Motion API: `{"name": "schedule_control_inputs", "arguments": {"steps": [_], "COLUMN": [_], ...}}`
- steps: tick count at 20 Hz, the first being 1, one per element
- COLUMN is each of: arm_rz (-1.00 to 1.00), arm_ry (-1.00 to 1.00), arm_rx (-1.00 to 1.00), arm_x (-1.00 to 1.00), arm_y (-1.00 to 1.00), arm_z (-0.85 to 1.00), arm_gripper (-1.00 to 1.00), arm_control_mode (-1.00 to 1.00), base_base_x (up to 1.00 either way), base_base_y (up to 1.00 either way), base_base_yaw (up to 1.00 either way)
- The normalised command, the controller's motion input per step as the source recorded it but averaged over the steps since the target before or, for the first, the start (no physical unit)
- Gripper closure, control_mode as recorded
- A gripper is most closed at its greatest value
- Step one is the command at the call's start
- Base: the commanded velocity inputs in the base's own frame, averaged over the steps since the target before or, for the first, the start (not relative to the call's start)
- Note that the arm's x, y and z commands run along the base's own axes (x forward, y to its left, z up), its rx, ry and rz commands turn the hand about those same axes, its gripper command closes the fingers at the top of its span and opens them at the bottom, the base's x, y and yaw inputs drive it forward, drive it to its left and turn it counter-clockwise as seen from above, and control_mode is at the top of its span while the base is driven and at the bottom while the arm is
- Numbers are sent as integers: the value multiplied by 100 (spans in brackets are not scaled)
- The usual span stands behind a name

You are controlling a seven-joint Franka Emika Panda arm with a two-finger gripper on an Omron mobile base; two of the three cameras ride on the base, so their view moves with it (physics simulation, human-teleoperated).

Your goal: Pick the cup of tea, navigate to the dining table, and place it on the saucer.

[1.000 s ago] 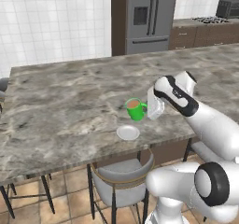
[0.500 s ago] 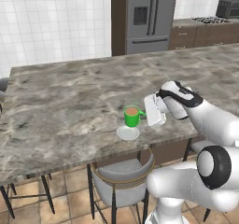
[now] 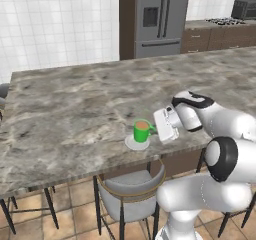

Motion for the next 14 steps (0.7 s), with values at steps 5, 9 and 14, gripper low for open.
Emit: {"name": "schedule_control_inputs", "arguments": {"steps": [5,9,14], "arm_rz": [0,-1,-1], "arm_ry": [14,14,5], "arm_rx": [-1,0,0], "arm_x": [23,49,18], "arm_y": [11,0,-15], "arm_z": [-22,17,-12], "arm_gripper": [100,100,100], "arm_control_mode": [-100,-100,-100], "base_base_x": [0,0,0], "base_base_y": [0,0,0], "base_base_yaw": [0,0,0]}}
